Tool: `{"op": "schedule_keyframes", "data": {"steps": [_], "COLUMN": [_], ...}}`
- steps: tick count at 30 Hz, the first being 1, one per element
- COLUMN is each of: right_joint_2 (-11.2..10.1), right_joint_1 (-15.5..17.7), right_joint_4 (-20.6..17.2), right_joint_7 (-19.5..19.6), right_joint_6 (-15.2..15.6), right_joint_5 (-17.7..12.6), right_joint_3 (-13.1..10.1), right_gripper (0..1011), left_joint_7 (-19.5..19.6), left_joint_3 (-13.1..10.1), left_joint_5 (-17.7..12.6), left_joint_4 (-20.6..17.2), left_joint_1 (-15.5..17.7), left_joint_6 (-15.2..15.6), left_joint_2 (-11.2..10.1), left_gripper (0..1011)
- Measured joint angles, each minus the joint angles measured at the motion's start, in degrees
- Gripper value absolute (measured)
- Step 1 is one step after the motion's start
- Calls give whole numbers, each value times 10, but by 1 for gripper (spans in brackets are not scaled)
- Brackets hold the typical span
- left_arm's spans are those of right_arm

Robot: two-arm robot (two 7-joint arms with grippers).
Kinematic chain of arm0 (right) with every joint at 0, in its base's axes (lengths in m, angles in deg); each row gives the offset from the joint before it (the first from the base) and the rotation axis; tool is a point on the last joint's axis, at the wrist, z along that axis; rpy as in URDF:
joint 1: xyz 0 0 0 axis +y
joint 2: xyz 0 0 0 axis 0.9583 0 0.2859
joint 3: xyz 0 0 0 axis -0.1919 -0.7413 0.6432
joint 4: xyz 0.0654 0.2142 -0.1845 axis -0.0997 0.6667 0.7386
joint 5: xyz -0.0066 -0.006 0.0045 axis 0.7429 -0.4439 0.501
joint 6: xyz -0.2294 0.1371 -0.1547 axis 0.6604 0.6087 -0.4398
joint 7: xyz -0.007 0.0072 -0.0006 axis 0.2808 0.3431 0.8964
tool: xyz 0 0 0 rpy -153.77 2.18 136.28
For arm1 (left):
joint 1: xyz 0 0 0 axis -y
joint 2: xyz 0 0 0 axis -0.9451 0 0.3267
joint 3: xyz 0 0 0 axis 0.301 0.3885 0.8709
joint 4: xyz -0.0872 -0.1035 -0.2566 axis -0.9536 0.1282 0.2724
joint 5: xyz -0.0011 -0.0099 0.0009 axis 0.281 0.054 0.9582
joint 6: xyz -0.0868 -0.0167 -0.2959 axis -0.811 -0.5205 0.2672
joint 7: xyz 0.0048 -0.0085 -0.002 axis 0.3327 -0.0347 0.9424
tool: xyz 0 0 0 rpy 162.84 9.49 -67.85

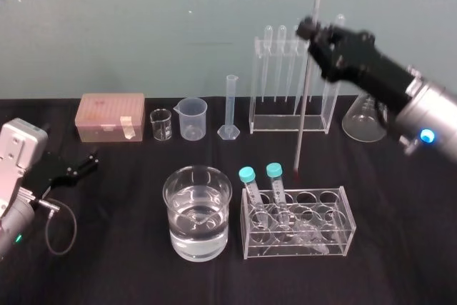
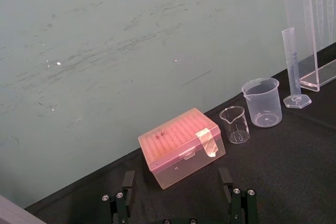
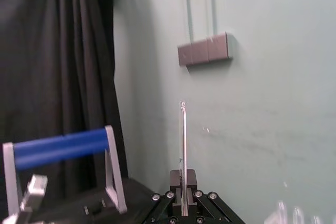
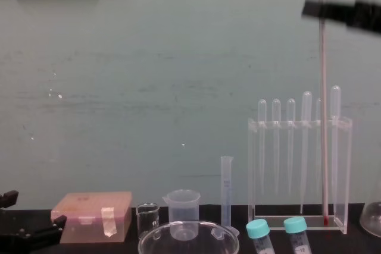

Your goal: Hold the thermometer with one hand and immerse one end into the beaker, then reinsert it into the test tube rack.

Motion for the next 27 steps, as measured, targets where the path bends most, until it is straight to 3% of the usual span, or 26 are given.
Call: {"op": "schedule_keyframes", "data": {"steps": [3,9,13,17,18,22,27], "right_joint_2": [-8,1,21,63,63,90,102], "right_joint_1": [-35,-100,-138,-174,-174,-189,-195], "right_joint_4": [-11,2,24,54,54,77,101], "right_joint_7": [-2,-22,-41,-71,-71,-99,-121], "right_joint_6": [28,35,31,29,29,32,29], "right_joint_5": [-21,-24,-25,-37,-37,-51,-54], "right_joint_3": [-3,22,49,96,96,134,162], "right_gripper": [56,56,56,56,56,56,56], "left_joint_7": [0,0,0,0,0,0,0], "left_joint_3": [0,0,0,0,0,0,0], "left_joint_5": [0,0,0,0,0,0,0], "left_joint_4": [0,0,0,0,0,0,0], "left_joint_1": [0,0,0,0,0,0,0], "left_joint_6": [0,0,0,0,0,0,0], "left_joint_2": [0,0,0,0,0,0,0], "left_gripper": [1008,1008,1008,1008,1008,1008,1008]}}
